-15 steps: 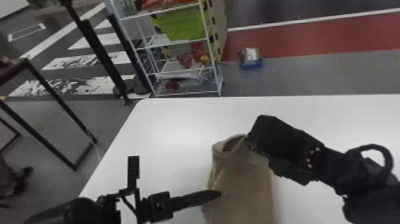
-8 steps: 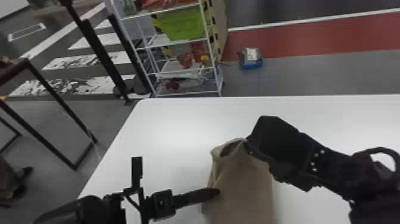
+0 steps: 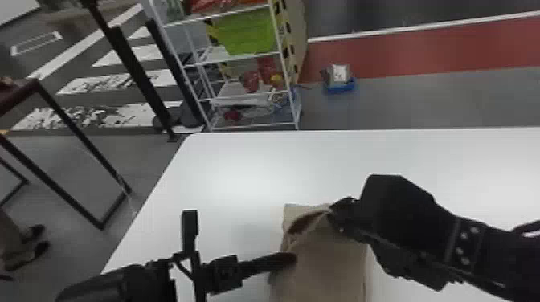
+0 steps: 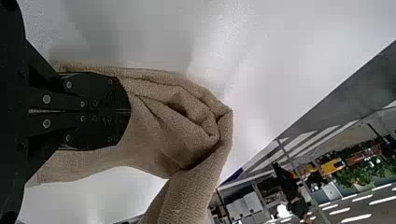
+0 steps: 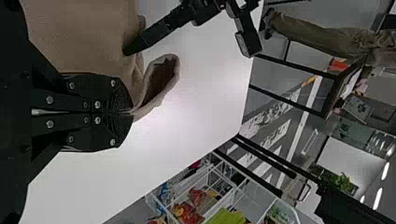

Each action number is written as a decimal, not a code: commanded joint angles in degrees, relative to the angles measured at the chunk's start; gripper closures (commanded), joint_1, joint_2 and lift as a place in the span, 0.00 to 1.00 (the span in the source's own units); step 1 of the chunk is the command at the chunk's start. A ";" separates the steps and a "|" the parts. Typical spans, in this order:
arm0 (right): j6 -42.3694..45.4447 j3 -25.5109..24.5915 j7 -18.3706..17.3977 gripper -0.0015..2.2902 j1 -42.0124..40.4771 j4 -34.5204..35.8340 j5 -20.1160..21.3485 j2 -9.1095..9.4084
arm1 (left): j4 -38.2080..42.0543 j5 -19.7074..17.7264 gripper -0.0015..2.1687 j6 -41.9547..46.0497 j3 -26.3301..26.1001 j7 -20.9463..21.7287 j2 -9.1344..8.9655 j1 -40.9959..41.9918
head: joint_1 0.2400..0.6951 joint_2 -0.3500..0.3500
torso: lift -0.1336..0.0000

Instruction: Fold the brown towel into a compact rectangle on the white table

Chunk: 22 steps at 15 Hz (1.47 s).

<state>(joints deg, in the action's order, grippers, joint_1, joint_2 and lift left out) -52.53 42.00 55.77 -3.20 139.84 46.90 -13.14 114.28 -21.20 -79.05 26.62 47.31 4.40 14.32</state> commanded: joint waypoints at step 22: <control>-6.85 8.45 5.31 0.73 2.15 -11.43 2.94 2.94 | -0.29 0.54 0.88 2.62 0.46 -0.03 -0.09 0.44 | 1.00 1.00 | 0.07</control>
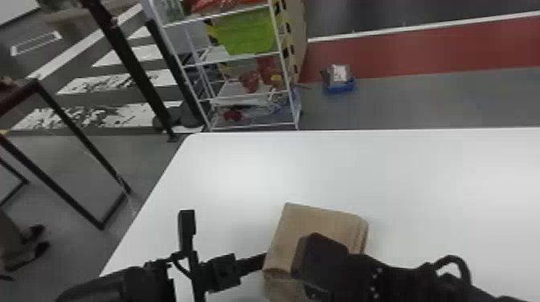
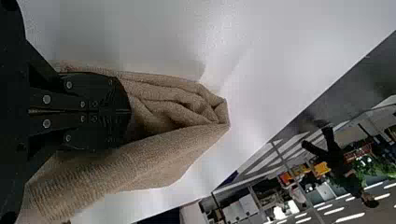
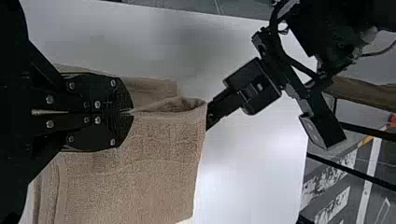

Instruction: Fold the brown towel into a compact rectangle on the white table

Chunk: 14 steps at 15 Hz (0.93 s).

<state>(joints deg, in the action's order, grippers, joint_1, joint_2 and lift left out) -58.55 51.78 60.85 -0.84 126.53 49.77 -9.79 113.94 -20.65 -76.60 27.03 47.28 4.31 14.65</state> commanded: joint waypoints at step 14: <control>-3.46 3.15 -0.55 0.52 3.03 -10.95 0.32 3.90 | 0.23 0.26 0.88 0.70 0.04 -0.09 -0.09 0.38 | 1.00 1.00 | 0.07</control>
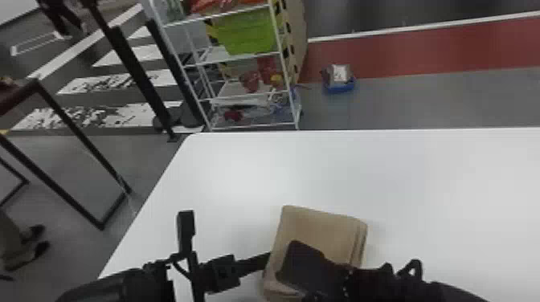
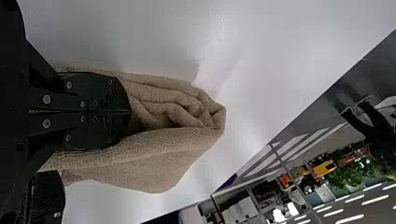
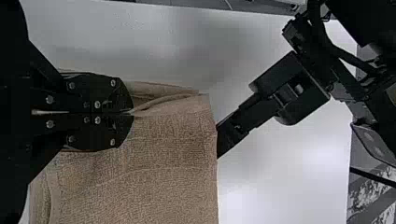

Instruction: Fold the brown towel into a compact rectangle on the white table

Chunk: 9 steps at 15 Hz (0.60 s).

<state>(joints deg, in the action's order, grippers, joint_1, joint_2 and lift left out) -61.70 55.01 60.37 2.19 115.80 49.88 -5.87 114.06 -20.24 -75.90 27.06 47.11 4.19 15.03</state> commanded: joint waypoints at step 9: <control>0.39 -6.67 -0.78 0.02 -3.77 9.89 -1.27 -3.79 | 0.55 -0.15 0.88 0.00 0.88 0.00 0.03 1.23 | 1.00 1.00 | 0.07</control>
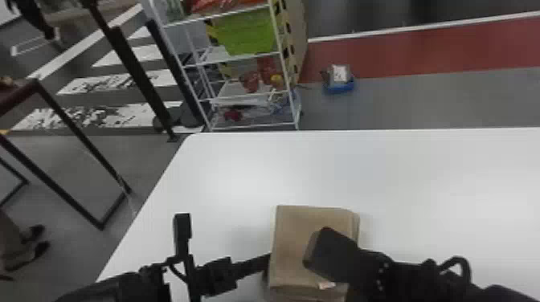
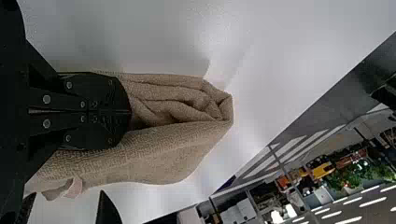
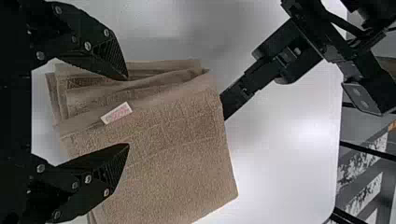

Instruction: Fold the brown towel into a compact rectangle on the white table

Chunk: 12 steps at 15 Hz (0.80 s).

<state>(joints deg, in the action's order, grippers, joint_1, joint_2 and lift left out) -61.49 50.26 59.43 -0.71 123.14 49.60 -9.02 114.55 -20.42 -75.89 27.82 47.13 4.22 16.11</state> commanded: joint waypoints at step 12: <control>14.60 -17.66 -14.08 0.88 -5.44 -0.45 -33.34 -0.65 | 0.59 0.03 0.88 0.00 0.74 -0.28 -0.18 0.50 | 1.00 1.00 | 0.07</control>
<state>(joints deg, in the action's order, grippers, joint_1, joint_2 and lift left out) -52.05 34.82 45.37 -5.95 126.59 22.22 -9.66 115.12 -20.39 -75.90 28.59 46.88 4.07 16.61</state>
